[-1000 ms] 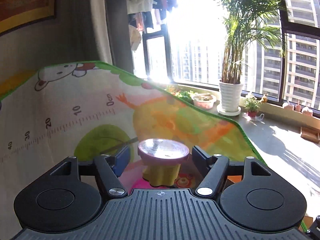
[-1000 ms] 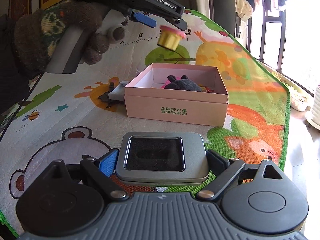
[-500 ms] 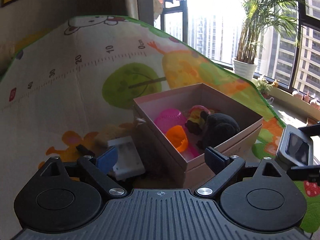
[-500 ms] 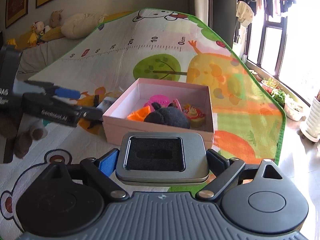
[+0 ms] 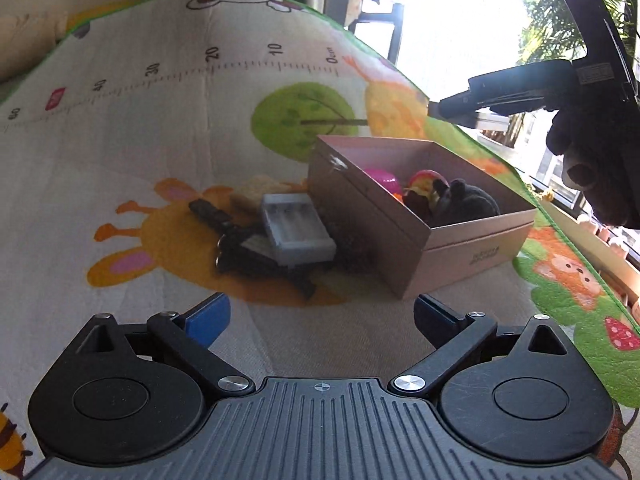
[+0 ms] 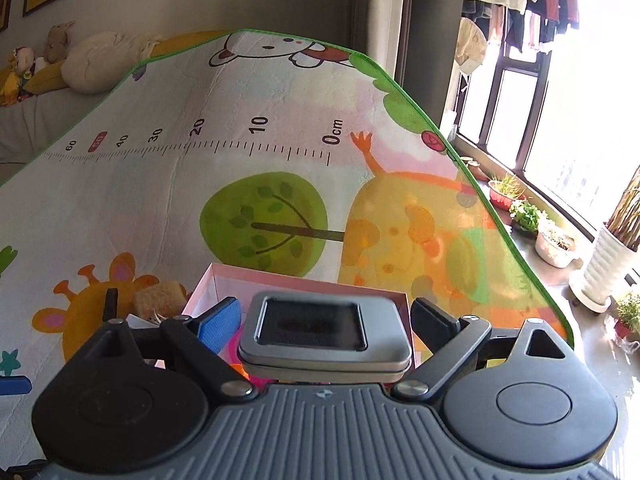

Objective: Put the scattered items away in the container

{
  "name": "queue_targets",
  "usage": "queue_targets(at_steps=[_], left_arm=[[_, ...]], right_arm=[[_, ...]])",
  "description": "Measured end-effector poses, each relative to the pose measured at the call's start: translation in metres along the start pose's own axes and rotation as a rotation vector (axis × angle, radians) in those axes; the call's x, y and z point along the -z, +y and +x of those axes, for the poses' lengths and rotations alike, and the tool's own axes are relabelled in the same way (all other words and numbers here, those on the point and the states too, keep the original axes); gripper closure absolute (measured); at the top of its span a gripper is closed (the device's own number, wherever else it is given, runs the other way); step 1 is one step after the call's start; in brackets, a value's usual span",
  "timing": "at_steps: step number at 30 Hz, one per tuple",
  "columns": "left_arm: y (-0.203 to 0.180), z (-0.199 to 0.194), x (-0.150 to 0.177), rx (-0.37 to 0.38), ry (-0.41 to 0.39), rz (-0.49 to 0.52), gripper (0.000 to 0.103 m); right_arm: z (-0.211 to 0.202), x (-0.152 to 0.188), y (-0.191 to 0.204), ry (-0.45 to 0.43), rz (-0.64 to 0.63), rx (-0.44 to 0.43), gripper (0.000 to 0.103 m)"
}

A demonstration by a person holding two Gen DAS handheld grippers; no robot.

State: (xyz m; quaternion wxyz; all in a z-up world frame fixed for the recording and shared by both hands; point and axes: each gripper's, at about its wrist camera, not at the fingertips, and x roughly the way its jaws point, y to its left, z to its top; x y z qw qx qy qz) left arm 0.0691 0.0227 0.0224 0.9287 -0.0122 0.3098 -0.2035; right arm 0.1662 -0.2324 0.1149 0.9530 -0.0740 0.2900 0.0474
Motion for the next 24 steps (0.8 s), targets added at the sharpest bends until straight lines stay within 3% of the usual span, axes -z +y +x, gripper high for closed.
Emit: queue_targets(at_steps=[6,11,12,15,16,20,24], left_arm=[[0.009,0.002,0.007,-0.013,-0.015,-0.023,0.002],[0.016,-0.001,0.011,-0.174,-0.048,0.018,0.001],[0.021,-0.001,0.012,-0.195,-0.054,0.001,0.001],[0.037,0.000,0.015,-0.188,-0.042,-0.090,0.000],[0.041,0.000,0.014,-0.178,-0.044,-0.109,0.000],[0.045,0.001,0.015,-0.154,-0.043,-0.129,0.000],[0.043,0.001,0.017,-0.142,-0.055,-0.121,0.000]], right_arm=[[0.004,-0.001,0.020,0.009,-0.024,0.006,0.010],[0.003,-0.001,0.052,0.037,-0.076,-0.089,0.011],[0.006,-0.001,0.064,0.055,-0.099,-0.117,0.018],[0.020,-0.003,0.094,0.163,-0.116,-0.232,0.052],[0.028,-0.003,0.105,0.211,-0.109,-0.274,0.054],[0.052,-0.003,0.145,0.282,-0.150,-0.257,0.053],[0.077,-0.003,0.173,0.318,-0.218,-0.182,0.041]])
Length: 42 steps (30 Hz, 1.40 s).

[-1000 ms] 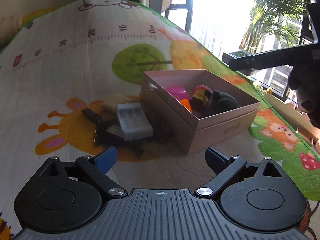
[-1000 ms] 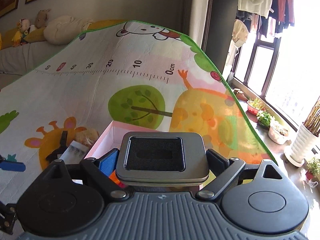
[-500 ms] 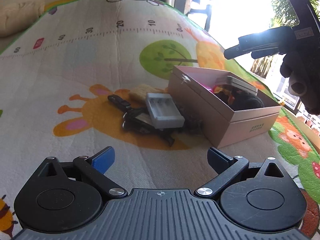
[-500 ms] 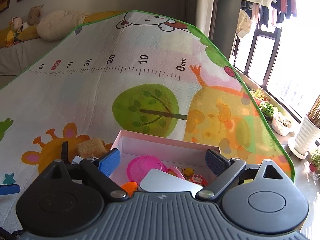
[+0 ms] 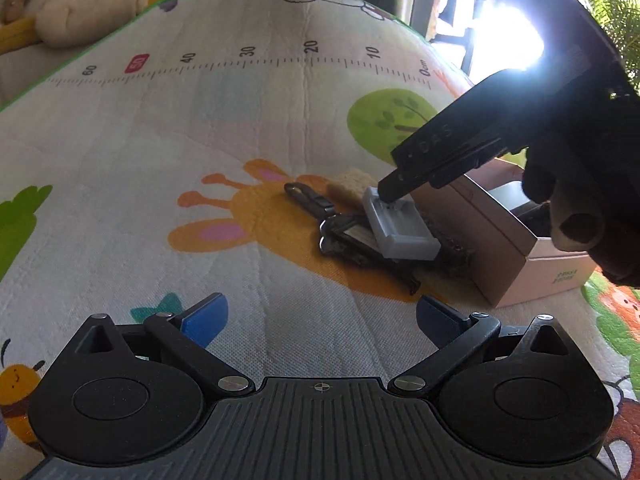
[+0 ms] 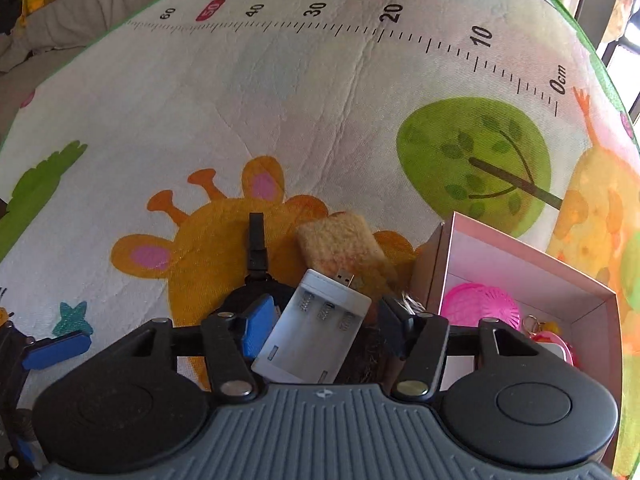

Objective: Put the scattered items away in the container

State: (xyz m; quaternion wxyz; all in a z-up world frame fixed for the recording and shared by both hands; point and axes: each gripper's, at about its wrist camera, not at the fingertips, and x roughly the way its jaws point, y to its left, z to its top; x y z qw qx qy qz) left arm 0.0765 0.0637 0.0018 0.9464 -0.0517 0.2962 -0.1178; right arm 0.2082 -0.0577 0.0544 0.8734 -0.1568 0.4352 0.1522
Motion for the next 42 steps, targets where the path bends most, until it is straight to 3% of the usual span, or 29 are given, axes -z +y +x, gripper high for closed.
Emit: queue_targets(at_steps=[3,4,9,10,13,15,17,18,20,25,29,30,31,32,33,36,42], left_arm=[[0.003,0.002,0.000,0.007,0.007,-0.015,0.000],[0.004,0.003,0.000,0.009,0.010,-0.020,0.000],[0.005,0.005,0.001,0.013,0.015,-0.027,0.000],[0.005,0.005,0.001,0.012,0.014,-0.025,0.000],[0.004,0.005,0.001,0.007,0.012,-0.017,0.000],[0.003,0.005,0.001,0.004,0.011,-0.014,0.000],[0.003,0.005,0.002,0.003,0.012,-0.012,0.000],[0.003,0.005,0.001,0.002,0.013,-0.012,0.000],[0.003,0.005,0.001,0.001,0.014,-0.011,0.000],[0.006,0.006,0.001,0.008,0.025,-0.026,0.000],[0.009,0.007,0.001,0.017,0.034,-0.043,0.000],[0.010,0.008,0.001,0.018,0.034,-0.044,0.000],[0.010,0.008,0.001,0.017,0.034,-0.044,0.000],[0.009,0.008,0.001,0.017,0.034,-0.044,0.000],[0.010,0.008,0.001,0.017,0.034,-0.044,0.000],[0.010,0.008,0.001,0.018,0.034,-0.045,0.000],[0.008,0.008,0.002,0.009,0.036,-0.039,0.000]], right_arm=[[0.022,-0.006,0.010,0.034,-0.046,0.093,0.037],[0.026,-0.008,0.011,0.035,-0.046,0.104,0.032],[0.036,-0.006,0.009,0.076,-0.029,0.104,0.033],[0.034,-0.004,0.008,0.081,-0.017,0.075,0.048],[0.022,0.001,0.009,0.114,0.006,-0.064,0.052],[0.012,0.003,0.013,0.143,-0.006,-0.208,0.053],[0.002,0.000,0.018,0.123,-0.005,-0.268,0.043],[-0.002,-0.003,0.017,0.092,-0.011,-0.248,0.033],[0.000,-0.011,0.014,0.026,-0.032,-0.155,0.033],[0.050,-0.029,0.000,0.076,-0.026,0.023,0.035],[0.073,-0.028,0.004,0.071,-0.070,0.078,0.036],[0.073,-0.029,0.005,0.064,-0.080,0.066,0.050],[0.072,-0.029,0.006,0.057,-0.087,0.045,0.072],[0.070,-0.027,0.008,0.054,-0.099,0.047,0.075],[0.067,-0.026,0.011,0.041,-0.116,0.059,0.084],[0.050,-0.019,0.013,-0.003,-0.136,0.063,0.089],[-0.026,-0.006,-0.007,-0.115,-0.047,-0.031,0.092]])
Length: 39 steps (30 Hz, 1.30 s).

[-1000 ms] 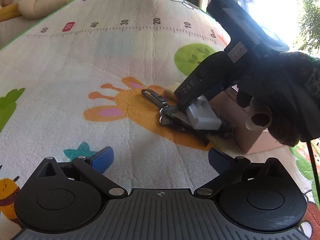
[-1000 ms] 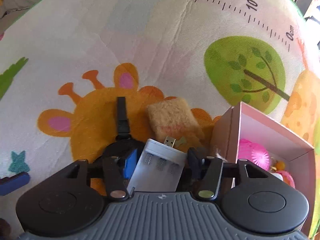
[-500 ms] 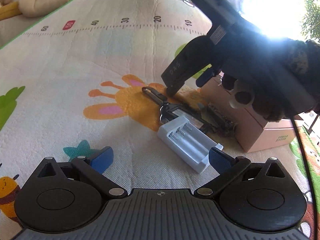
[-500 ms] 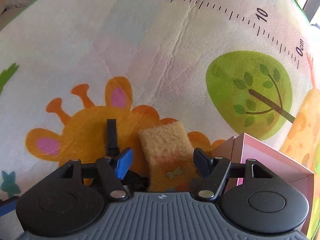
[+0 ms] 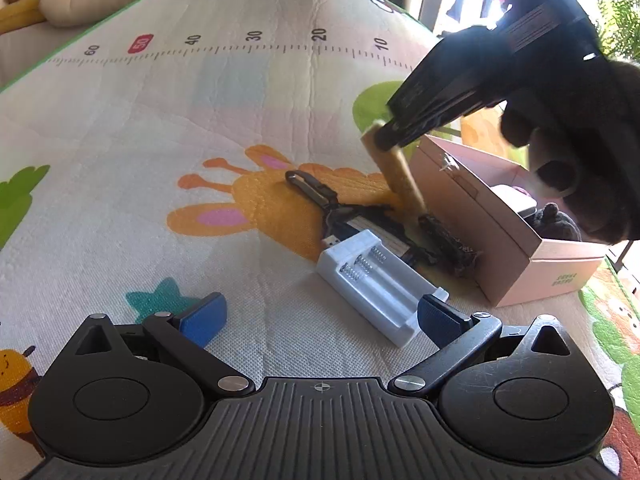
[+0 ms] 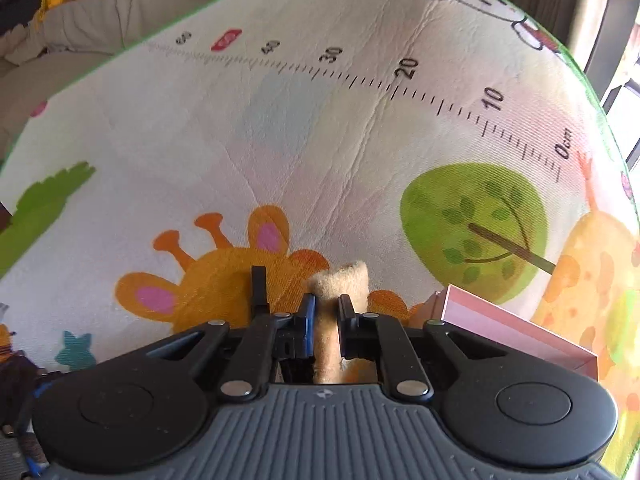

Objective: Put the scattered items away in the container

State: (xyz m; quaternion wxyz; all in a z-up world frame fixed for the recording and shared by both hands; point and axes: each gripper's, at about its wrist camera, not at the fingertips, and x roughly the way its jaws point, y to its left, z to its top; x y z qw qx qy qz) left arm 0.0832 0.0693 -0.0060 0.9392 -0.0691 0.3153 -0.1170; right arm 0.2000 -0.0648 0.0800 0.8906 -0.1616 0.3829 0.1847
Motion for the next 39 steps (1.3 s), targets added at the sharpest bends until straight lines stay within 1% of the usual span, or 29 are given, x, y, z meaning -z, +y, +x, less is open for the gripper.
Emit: queue_targets(at_steps=[2,5,7,10,12,15,16,18,20,21,22,23,25,28,31,32,33,34,36,38,39], left_arm=[[-0.001,0.000,0.000,-0.002,0.001,0.002,0.000],[0.000,-0.002,0.000,0.000,0.000,0.000,0.000],[0.002,-0.003,-0.001,0.004,-0.002,-0.005,0.000],[0.002,-0.005,-0.001,0.004,-0.004,-0.008,0.000],[0.002,-0.004,-0.001,0.002,-0.003,-0.007,0.000],[-0.001,-0.004,-0.001,-0.011,0.001,0.007,0.000],[-0.003,-0.005,-0.001,-0.018,0.004,0.016,0.000],[-0.006,-0.005,-0.001,-0.028,0.013,0.037,0.000],[-0.010,-0.004,-0.001,-0.029,0.024,0.069,0.000],[-0.015,-0.003,-0.001,-0.032,0.033,0.096,0.000],[-0.018,-0.003,-0.001,-0.033,0.039,0.120,0.000],[-0.022,-0.003,-0.001,-0.030,0.043,0.149,0.000],[-0.032,-0.001,-0.001,-0.019,0.046,0.210,0.000],[-0.045,0.007,-0.004,-0.019,0.048,0.280,0.000],[-0.052,0.019,-0.011,-0.039,0.058,0.333,0.000],[-0.054,0.025,-0.014,-0.046,0.071,0.349,0.000],[-0.054,0.029,-0.016,-0.041,0.083,0.362,0.000],[-0.054,0.033,-0.018,-0.017,0.099,0.375,0.000],[-0.053,0.037,-0.020,0.040,0.124,0.372,0.000],[-0.055,0.035,-0.020,0.093,0.136,0.354,0.000],[-0.058,0.031,-0.018,0.135,0.139,0.351,0.000]], right_arm=[[-0.032,0.003,-0.007,-0.048,0.029,-0.034,0.092],[-0.077,0.019,-0.018,-0.102,0.064,-0.086,0.092],[-0.104,0.038,-0.024,-0.113,0.070,-0.117,0.092],[-0.136,0.078,-0.030,-0.103,0.050,-0.115,0.092],[-0.147,0.105,-0.035,-0.087,0.039,-0.088,0.092],[-0.155,0.147,-0.039,-0.065,-0.006,-0.002,0.092],[-0.153,0.161,-0.042,-0.044,0.000,-0.012,0.091],[-0.150,0.179,-0.052,-0.033,0.056,-0.051,0.089],[-0.149,0.194,-0.063,-0.044,0.116,-0.073,0.076],[-0.149,0.200,-0.069,-0.058,0.146,-0.075,0.061],[-0.149,0.209,-0.076,-0.070,0.182,-0.072,0.049],[-0.147,0.215,-0.081,-0.074,0.202,-0.062,0.045],[-0.141,0.231,-0.084,-0.061,0.223,-0.039,0.041],[-0.130,0.254,-0.076,-0.026,0.219,-0.064,0.036],[-0.122,0.270,-0.060,-0.012,0.171,-0.088,0.031],[-0.121,0.273,-0.053,-0.018,0.142,-0.078,0.030],[-0.122,0.275,-0.049,-0.041,0.115,-0.055,0.025],[-0.123,0.276,-0.046,-0.060,0.091,-0.036,0.019],[-0.122,0.277,-0.046,-0.078,0.079,-0.025,0.017],[-0.118,0.276,-0.051,-0.080,0.106,-0.033,0.015],[-0.117,0.277,-0.052,-0.084,0.114,-0.035,0.013]])
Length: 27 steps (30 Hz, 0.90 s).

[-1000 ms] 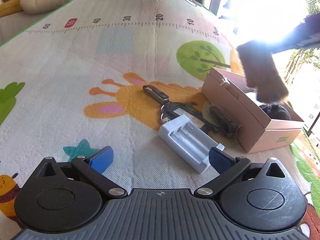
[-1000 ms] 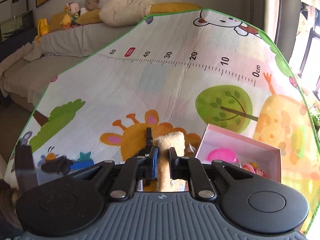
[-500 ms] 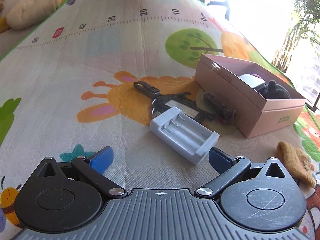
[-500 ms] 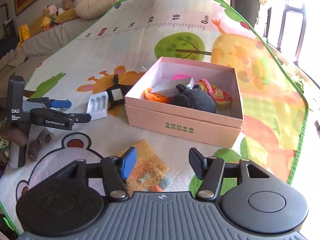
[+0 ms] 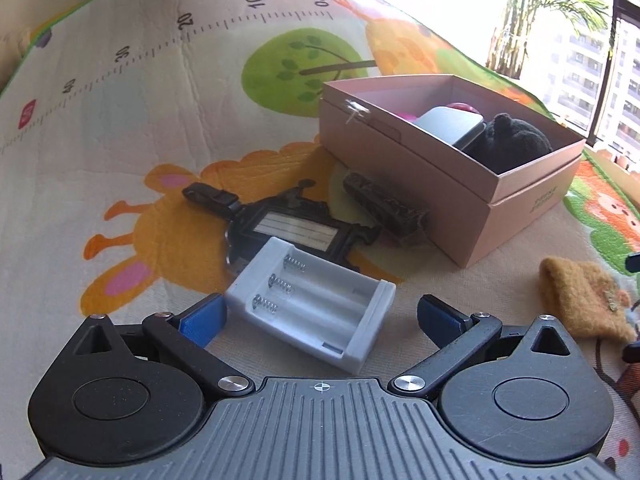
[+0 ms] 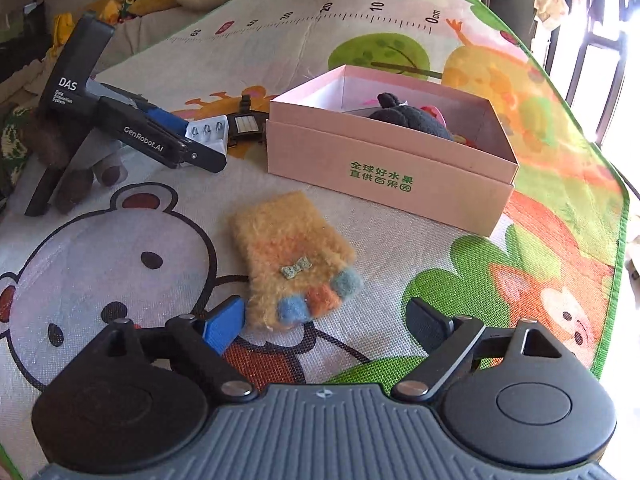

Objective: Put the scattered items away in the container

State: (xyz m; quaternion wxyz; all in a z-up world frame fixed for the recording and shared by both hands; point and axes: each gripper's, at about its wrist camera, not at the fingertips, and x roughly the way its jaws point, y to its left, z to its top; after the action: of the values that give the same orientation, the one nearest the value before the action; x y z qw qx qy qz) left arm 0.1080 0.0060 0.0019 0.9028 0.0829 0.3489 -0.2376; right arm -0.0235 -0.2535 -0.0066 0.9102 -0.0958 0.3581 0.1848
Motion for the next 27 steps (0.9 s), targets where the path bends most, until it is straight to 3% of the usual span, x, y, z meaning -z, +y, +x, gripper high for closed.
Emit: queue_targets(at_steps=[4,9,13,17,27], left_arm=[[-0.030,-0.019,0.011,0.160,-0.015,0.063,0.000],[-0.059,-0.032,0.018,0.028,-0.094,0.153,0.000],[-0.053,-0.018,0.008,-0.119,-0.054,0.023,0.000],[-0.042,-0.013,0.007,-0.023,-0.019,-0.121,0.000],[-0.039,-0.007,0.011,-0.175,-0.003,-0.068,0.000]], right_arm=[[0.003,0.002,-0.005,-0.013,0.022,0.005,0.003],[0.006,0.006,-0.008,-0.030,0.050,0.002,0.000],[0.007,0.007,-0.007,-0.042,0.057,0.005,0.000],[0.007,0.007,-0.006,-0.047,0.064,0.003,0.000],[0.002,0.005,0.000,-0.053,0.015,0.020,0.000]])
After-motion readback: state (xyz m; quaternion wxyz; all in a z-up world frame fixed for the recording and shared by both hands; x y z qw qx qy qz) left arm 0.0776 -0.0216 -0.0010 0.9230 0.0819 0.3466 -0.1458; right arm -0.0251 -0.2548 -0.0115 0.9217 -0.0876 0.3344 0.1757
